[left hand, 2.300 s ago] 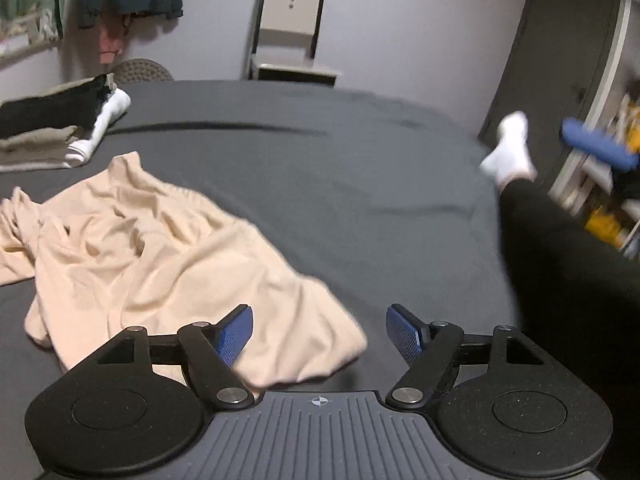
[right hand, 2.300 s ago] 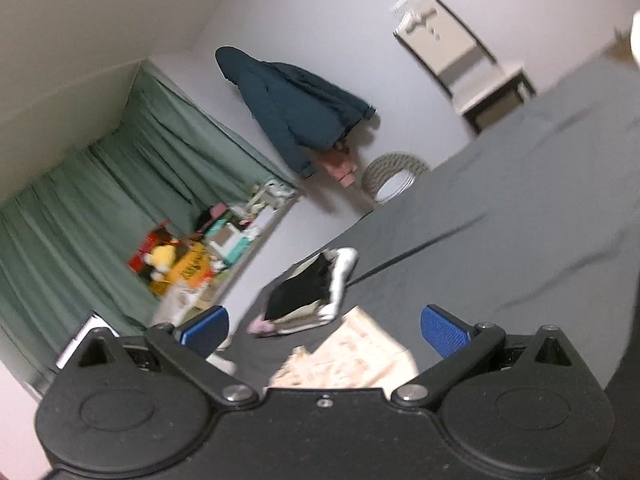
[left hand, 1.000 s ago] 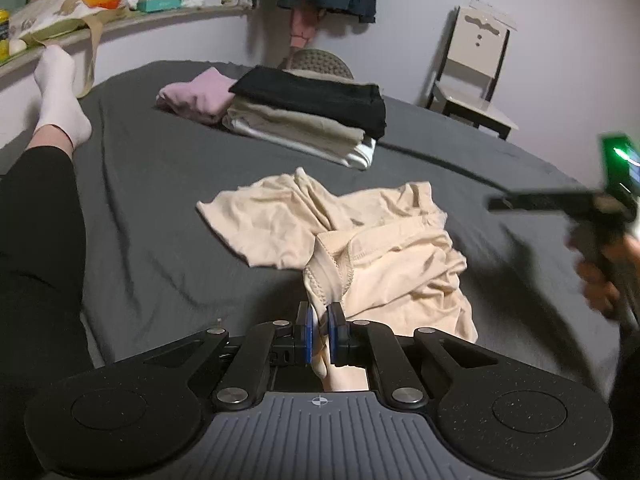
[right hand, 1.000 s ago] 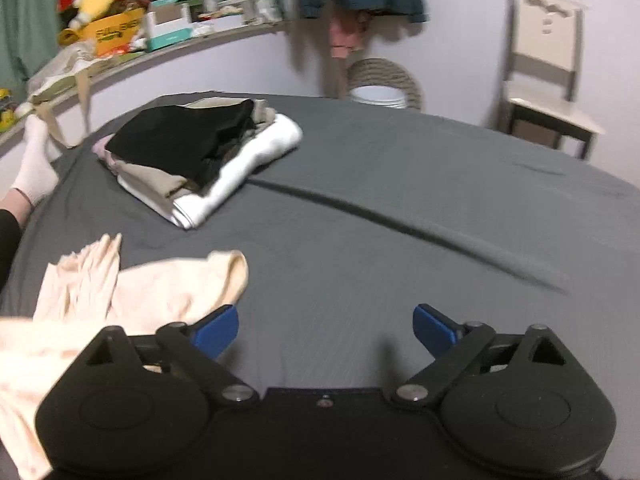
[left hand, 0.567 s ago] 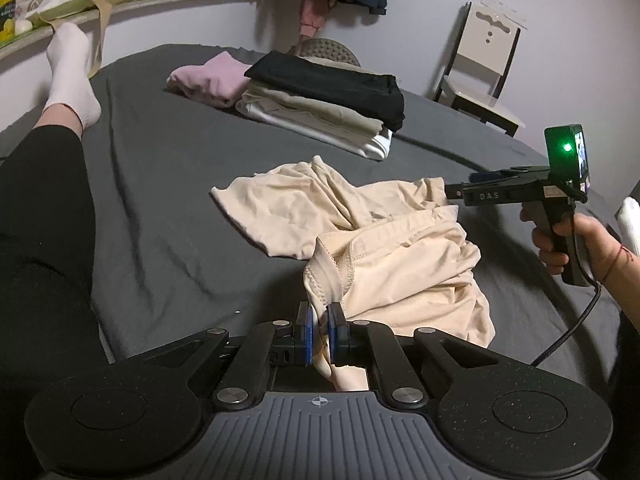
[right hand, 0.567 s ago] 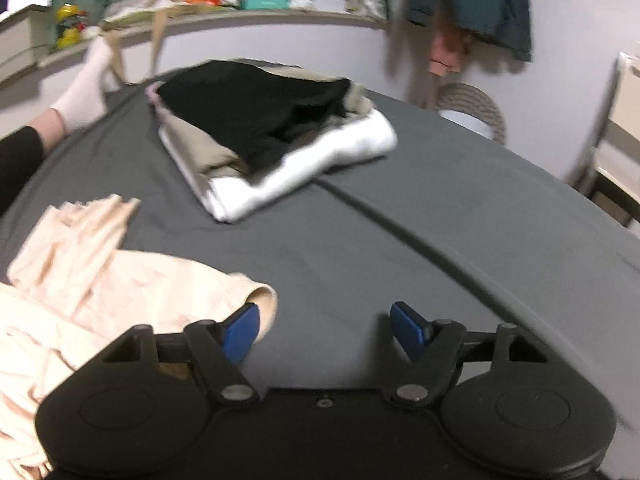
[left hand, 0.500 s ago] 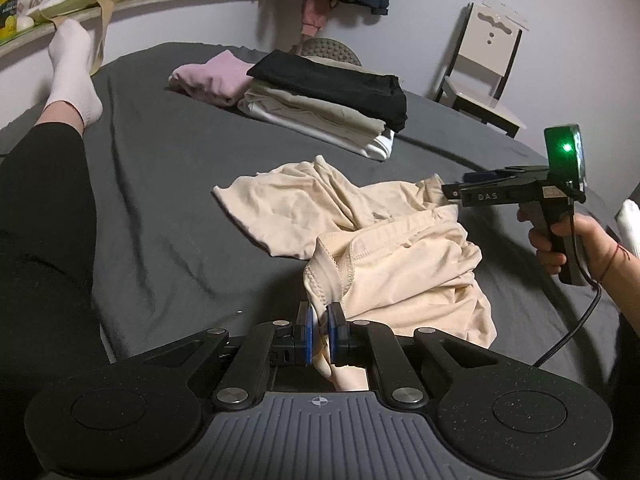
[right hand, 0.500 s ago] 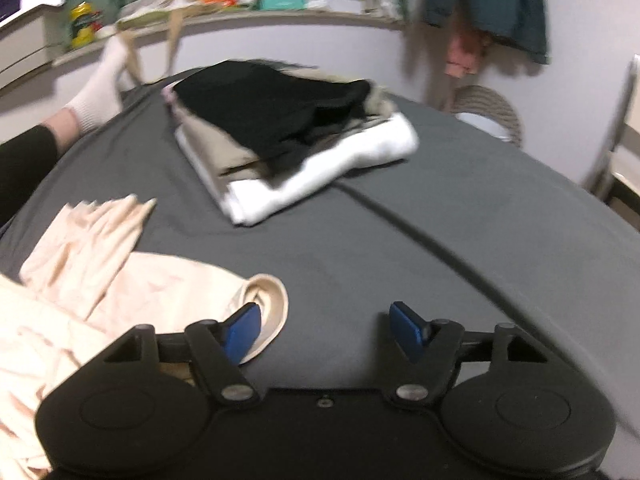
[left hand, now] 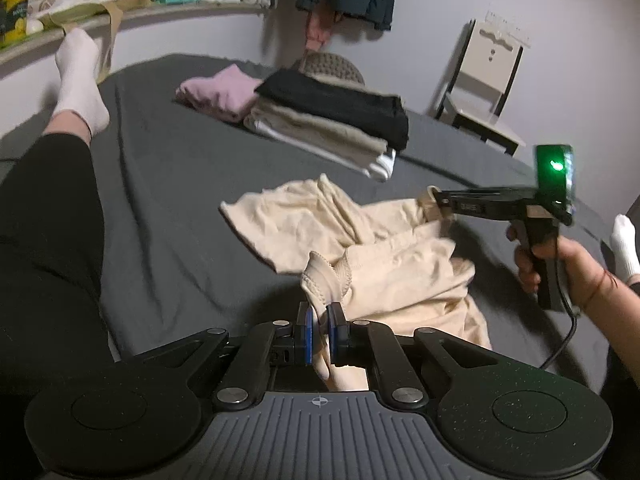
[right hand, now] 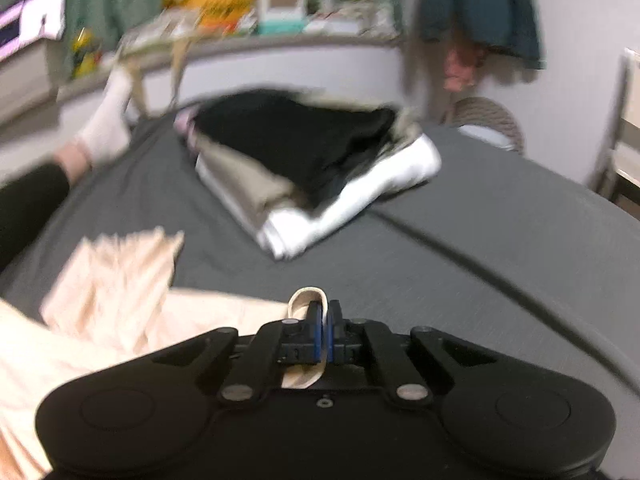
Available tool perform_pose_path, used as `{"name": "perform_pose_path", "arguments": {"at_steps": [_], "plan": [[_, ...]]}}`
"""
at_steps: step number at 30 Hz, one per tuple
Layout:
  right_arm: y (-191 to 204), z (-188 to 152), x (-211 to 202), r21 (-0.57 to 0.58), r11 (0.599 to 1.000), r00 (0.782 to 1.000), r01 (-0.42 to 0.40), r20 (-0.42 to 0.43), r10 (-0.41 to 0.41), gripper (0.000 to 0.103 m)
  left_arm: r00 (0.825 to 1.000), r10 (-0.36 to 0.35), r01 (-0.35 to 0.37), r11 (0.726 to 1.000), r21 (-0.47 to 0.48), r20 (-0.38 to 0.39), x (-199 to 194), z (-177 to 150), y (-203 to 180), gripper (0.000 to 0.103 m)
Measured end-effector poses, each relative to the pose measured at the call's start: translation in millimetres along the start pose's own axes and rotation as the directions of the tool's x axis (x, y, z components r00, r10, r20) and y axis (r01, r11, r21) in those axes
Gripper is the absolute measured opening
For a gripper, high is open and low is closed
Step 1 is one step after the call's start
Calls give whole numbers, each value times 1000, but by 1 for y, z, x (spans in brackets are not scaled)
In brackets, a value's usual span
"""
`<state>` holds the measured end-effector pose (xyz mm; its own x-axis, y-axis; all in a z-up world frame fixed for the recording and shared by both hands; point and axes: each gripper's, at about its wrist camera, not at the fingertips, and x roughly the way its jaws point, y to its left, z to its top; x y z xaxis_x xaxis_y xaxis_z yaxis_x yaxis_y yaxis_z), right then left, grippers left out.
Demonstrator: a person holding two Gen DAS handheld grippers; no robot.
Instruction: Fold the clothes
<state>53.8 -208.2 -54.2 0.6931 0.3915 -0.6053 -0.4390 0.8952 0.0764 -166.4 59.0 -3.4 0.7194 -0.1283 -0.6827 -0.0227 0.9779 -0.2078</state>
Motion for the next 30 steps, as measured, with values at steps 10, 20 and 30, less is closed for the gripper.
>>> {"name": "perform_pose_path", "arguments": {"at_steps": [10, 20, 30], "plan": [[-7, -3, -176, 259, 948, 921, 185, 290, -259, 3, 974, 8, -24, 998, 65, 226, -29, 39, -8, 7], [-22, -76, -217, 404, 847, 911, 344, 76, -406, 3, 974, -204, 201, 979, 40, 98, 13, 37, -42, 61], [-29, -99, -224, 469, 818, 920, 333, 30, -391, 4, 978, -180, 153, 963, -223, -103, 110, 88, -38, 73]]}}
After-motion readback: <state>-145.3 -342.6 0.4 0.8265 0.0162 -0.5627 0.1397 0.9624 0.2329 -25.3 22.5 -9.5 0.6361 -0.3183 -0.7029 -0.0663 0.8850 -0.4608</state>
